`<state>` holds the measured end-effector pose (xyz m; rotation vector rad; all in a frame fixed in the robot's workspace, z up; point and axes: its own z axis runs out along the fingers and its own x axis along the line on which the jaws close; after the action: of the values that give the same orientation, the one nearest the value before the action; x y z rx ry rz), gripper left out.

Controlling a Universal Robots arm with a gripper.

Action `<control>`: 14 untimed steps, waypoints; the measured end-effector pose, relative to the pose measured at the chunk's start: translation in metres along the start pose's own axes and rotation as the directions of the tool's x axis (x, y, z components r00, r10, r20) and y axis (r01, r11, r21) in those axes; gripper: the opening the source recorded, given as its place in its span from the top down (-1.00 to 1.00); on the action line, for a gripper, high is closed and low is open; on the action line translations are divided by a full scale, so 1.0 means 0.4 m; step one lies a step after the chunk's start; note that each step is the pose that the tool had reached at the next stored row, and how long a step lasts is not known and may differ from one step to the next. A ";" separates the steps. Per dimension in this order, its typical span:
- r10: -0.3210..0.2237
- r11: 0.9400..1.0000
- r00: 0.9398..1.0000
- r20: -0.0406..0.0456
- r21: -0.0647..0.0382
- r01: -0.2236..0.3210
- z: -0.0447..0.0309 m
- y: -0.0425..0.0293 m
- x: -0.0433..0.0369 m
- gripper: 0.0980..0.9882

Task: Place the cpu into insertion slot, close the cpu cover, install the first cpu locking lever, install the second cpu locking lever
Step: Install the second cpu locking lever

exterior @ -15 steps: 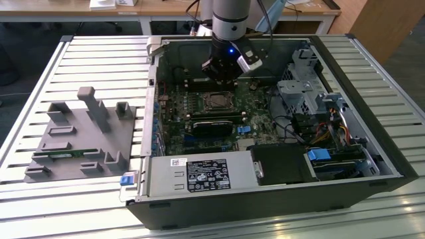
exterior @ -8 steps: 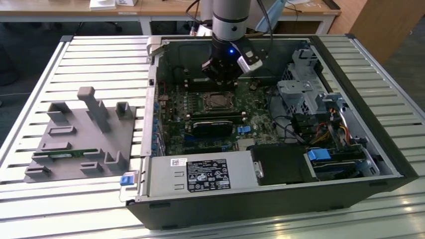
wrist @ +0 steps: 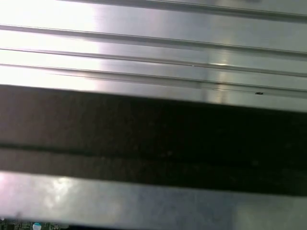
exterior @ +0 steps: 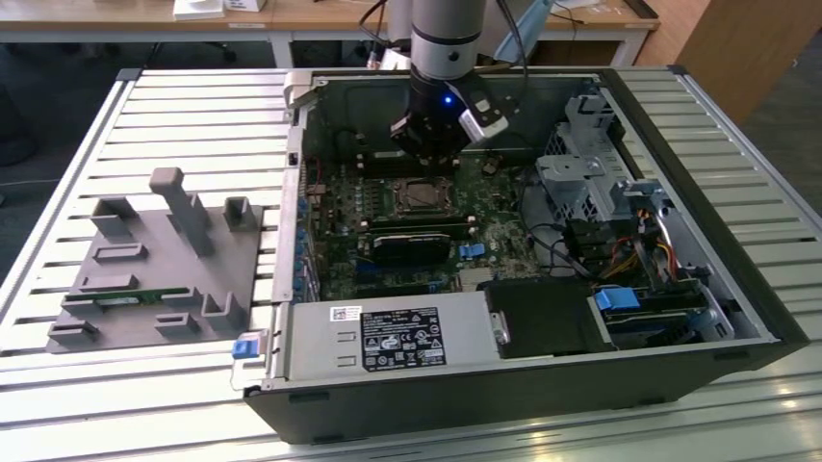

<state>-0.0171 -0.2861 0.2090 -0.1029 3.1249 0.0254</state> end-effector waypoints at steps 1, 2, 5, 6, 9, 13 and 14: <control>0.000 1.000 1.000 0.000 0.000 0.000 0.000 0.000 0.000 0.98; 0.000 1.000 1.000 0.000 0.000 0.000 0.000 -0.001 0.000 0.98; 0.000 1.000 1.000 0.000 0.000 0.000 0.000 -0.003 0.000 0.98; 0.000 1.000 1.000 0.000 0.000 0.000 0.000 -0.003 0.000 0.98; 0.000 1.000 1.000 0.000 0.000 0.000 0.000 -0.005 0.000 0.98; 0.000 1.000 1.000 0.000 0.000 0.000 0.000 -0.012 0.001 0.98; 0.000 1.000 1.000 0.000 0.000 0.000 0.000 -0.013 0.001 0.98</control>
<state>-0.0171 -0.2913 0.2090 -0.1028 3.1249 0.0252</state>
